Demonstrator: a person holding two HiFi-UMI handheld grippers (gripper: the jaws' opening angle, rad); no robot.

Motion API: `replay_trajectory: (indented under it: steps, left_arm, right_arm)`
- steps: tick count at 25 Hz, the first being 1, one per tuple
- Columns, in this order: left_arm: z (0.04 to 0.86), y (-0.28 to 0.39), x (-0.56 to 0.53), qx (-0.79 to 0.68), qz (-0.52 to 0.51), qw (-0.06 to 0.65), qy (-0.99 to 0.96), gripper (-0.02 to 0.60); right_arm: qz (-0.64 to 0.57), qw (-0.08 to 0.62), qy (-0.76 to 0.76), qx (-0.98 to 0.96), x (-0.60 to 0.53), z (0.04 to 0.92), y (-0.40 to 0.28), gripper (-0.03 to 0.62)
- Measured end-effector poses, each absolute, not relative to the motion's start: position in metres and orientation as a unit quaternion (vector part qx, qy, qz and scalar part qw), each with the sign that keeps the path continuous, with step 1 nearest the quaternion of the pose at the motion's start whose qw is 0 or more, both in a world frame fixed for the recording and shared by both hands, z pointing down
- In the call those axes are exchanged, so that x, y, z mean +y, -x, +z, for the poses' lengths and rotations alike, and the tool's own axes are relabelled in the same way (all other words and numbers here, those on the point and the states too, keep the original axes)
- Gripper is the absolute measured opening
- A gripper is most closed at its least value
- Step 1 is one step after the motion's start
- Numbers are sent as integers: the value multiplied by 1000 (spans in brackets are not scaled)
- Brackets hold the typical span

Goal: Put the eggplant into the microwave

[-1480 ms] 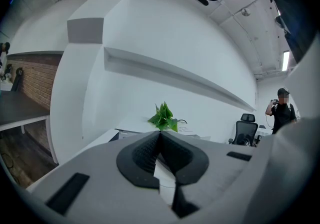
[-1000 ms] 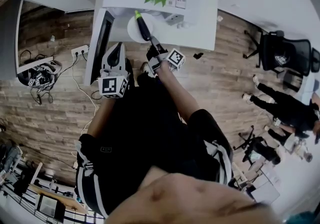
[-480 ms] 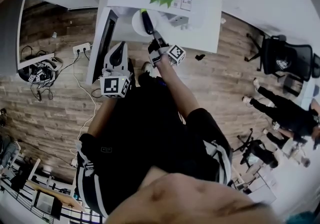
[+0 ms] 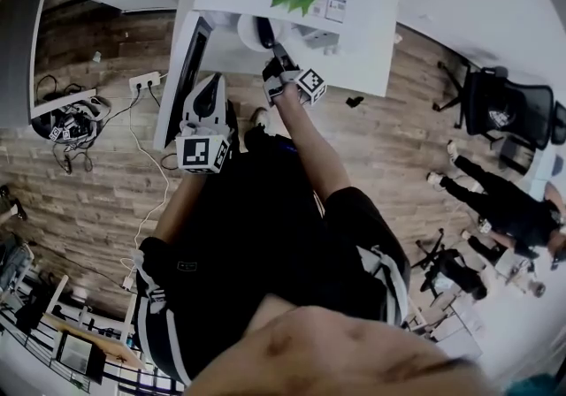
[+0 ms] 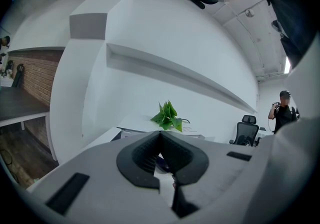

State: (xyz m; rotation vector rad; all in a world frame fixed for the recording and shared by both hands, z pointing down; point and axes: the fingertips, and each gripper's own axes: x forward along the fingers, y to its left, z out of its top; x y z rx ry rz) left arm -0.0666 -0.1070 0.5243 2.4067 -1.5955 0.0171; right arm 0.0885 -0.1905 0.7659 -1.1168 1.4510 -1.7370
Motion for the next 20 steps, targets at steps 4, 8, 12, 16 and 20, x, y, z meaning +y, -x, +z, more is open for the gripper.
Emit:
replay_trajectory:
  steps: [4,8,12,16,20]
  left_arm:
    - [526,70,-108,-551,9,128,-825,32]
    - [528,73,-110,-553,12,127,-823,32]
    - [529,74,-113,-556,12,130,-821,32]
    - [532,74,-116,-557,12,134,-820,32]
    - [533,74,-120,-555,15,130,-821,32]
  right_arm:
    - [-657,302,428,542,-203,773,-87,38]
    - [-656,303,426,544,-217,781,-86,38]
    - [-656,308,425,543,-229,785,-85,37]
    - [-658,304,433,535,-236,793,-86,38]
    - [-658,303,435,534,-244,796,-85,38]
